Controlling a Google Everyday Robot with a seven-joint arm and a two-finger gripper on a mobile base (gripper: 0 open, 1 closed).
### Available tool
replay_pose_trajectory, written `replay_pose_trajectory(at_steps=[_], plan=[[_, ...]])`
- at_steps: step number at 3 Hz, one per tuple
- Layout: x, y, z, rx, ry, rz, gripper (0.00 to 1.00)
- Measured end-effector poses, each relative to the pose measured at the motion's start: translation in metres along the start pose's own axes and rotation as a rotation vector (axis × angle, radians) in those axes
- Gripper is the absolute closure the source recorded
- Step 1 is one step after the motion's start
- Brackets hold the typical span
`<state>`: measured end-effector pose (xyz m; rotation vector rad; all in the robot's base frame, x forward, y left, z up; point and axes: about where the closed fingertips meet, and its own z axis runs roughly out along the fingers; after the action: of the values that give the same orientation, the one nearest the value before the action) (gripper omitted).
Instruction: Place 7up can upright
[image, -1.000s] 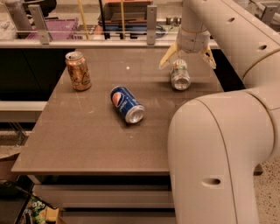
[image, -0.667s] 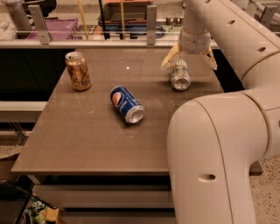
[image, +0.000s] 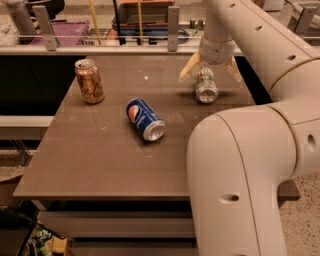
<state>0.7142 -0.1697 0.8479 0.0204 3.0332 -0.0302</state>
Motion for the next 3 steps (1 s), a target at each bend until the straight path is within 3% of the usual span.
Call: replay_pose_trajectory(at_steps=[1, 2, 3], plan=[[0.000, 0.010, 0.005, -0.019, 0.009, -0.021, 0.01], [-0.007, 0.012, 0.008, -0.024, -0.014, -0.021, 0.17], [-0.013, 0.015, 0.012, -0.029, -0.030, -0.022, 0.41]])
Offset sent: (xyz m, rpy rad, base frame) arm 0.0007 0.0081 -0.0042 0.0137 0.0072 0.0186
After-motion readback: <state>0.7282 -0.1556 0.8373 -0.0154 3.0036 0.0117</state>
